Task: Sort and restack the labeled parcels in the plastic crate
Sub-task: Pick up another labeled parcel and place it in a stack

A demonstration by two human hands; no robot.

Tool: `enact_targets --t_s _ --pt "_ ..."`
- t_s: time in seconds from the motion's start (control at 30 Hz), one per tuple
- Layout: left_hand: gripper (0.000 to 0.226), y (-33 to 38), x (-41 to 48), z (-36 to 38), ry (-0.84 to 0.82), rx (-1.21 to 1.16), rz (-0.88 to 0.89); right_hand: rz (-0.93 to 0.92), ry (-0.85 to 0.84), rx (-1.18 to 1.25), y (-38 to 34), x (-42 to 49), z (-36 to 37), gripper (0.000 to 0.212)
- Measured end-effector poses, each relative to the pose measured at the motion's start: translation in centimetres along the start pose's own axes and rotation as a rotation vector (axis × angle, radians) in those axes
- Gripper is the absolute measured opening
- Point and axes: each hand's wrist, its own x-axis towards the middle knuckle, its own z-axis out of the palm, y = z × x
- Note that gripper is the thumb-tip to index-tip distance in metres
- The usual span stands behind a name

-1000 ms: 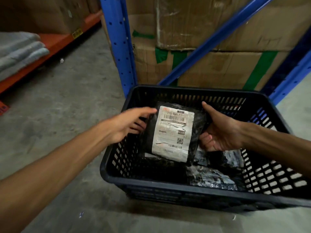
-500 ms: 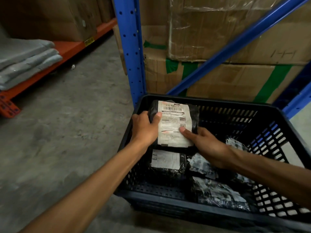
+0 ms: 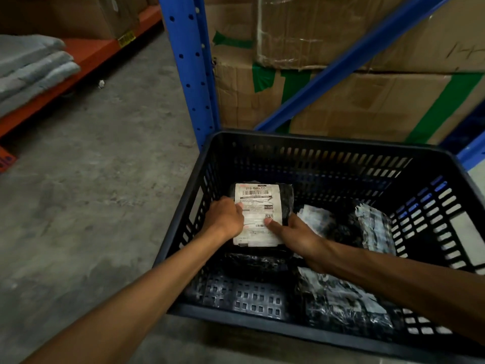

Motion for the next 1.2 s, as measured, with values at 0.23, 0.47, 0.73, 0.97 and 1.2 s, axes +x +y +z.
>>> enact_targets --t_s 0.23,0.47,0.73,0.97,1.2 --pt "0.064 -0.3 -0.1 0.7 -0.098 -0.093 -0.097 0.219 -0.010 0.245 0.5 1.1 -0.7 0.039" --pt "0.065 -0.9 0.3 0.5 -0.163 -0.407 -0.089 0.242 -0.024 0.277 0.1 1.5 -0.9 0.037" --pt "0.064 -0.8 1.4 0.1 0.046 -0.137 -0.038 0.157 -0.047 0.272 -1.0 3.3 0.0 0.019" --pt "0.055 2.8 0.8 -2.7 0.142 0.548 0.085 0.331 -0.103 -0.301 -5.0 2.9 -3.6 0.036" --pt "0.017 9.6 -2.5 -0.4 0.036 -0.028 0.432 0.194 0.259 -0.168 -4.8 0.7 -10.7 0.024"
